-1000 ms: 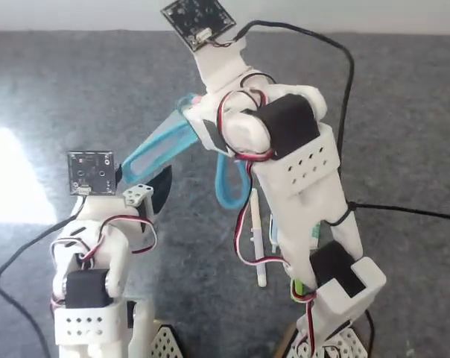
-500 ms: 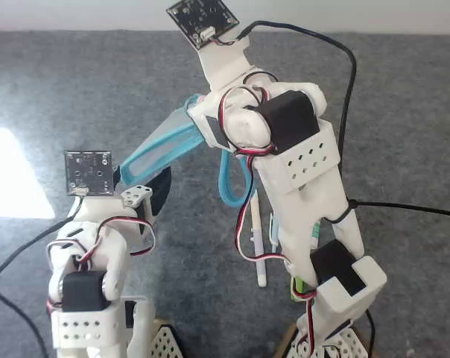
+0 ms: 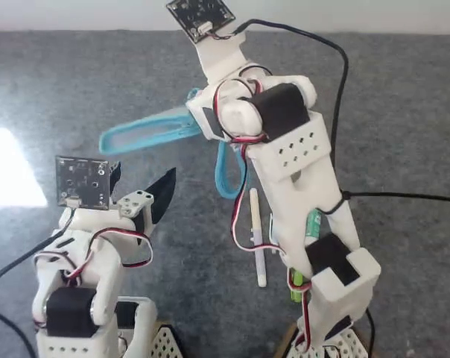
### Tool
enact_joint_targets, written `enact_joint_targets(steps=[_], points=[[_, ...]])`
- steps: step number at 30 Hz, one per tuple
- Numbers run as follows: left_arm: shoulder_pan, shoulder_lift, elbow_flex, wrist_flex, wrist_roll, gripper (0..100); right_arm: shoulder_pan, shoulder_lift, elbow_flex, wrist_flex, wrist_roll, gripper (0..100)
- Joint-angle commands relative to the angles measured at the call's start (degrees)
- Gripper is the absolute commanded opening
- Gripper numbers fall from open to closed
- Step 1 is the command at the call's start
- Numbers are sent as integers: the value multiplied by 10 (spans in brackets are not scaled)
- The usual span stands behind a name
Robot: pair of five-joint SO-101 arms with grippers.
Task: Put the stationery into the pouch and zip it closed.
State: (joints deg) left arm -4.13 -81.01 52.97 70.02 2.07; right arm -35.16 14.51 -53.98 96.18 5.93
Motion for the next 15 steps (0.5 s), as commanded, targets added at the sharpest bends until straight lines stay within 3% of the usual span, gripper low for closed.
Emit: enact_joint_targets(steps=[1,6,11,15], points=[[7,0,-30,3,-19,302,21,2,-7,-12,4,8],[-40,1,-60,1,-18,302,51,12,-8,-19,4,8],[-118,4,-69,-53,-9,302,50,9,-6,-4,22,8],[-126,5,-69,-56,-6,302,51,13,-4,22,40,8]])
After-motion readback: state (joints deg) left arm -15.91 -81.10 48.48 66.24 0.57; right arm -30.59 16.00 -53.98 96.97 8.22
